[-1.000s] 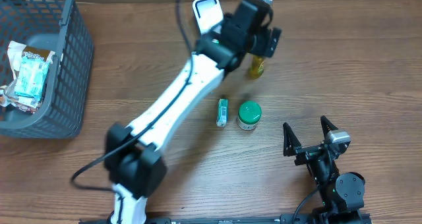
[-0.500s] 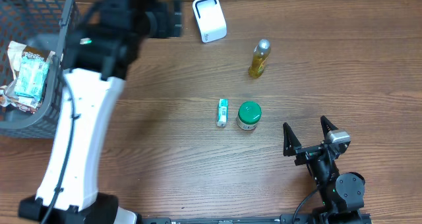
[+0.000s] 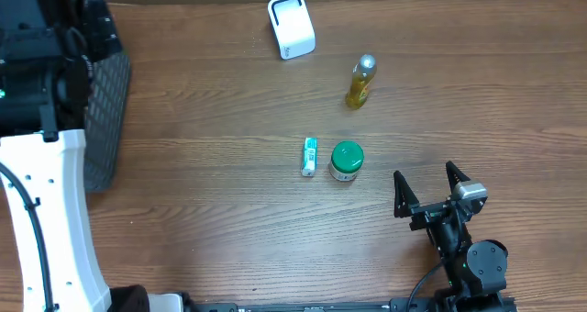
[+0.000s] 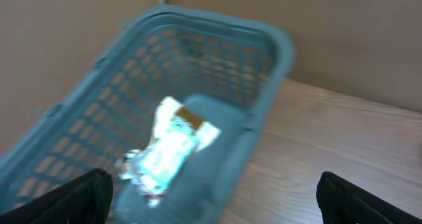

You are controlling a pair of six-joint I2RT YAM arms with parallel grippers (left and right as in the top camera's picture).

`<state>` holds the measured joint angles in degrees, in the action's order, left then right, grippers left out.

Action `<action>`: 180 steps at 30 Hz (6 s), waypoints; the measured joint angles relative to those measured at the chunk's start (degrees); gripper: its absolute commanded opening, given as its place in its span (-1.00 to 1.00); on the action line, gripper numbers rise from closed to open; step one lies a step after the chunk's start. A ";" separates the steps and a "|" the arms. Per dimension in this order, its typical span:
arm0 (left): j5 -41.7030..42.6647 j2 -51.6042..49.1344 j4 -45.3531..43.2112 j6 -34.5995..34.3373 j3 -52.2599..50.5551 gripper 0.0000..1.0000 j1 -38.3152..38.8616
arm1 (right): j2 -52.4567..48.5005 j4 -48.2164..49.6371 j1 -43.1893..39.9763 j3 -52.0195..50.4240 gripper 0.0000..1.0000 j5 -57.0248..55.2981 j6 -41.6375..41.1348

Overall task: Scan the item barcode
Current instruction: 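Move the left gripper back down into the grey basket, then grasp the PanTree wipes pack in the basket with left gripper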

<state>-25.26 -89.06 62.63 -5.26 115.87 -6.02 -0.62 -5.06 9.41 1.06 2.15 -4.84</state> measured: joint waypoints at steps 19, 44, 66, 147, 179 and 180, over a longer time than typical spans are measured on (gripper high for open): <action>-1.18 -7.41 0.00 2.51 0.00 0.99 -11.58 | 0.00 -0.02 0.00 0.00 1.00 -0.02 -0.02; -1.18 -12.07 -0.33 3.06 0.00 1.00 -16.90 | 0.00 -0.02 0.00 0.00 1.00 0.00 0.00; -1.40 -20.48 1.27 7.37 0.00 0.99 -22.56 | 0.00 -0.02 0.00 0.00 1.00 0.00 -0.02; 19.37 -25.66 -8.92 26.08 -7.54 0.99 -30.45 | -0.02 0.00 0.00 0.00 1.00 0.00 -0.02; 19.98 -40.02 -18.64 35.98 -7.65 0.99 -29.31 | 0.00 0.02 0.00 0.00 1.00 -0.02 0.00; 19.80 -40.26 -18.73 35.98 -7.65 0.99 -29.31 | -0.02 -0.02 0.00 0.00 1.00 -0.02 -0.02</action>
<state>-5.45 -129.32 43.90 30.72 108.22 -35.33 -0.64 -5.08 9.41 1.06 2.13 -4.86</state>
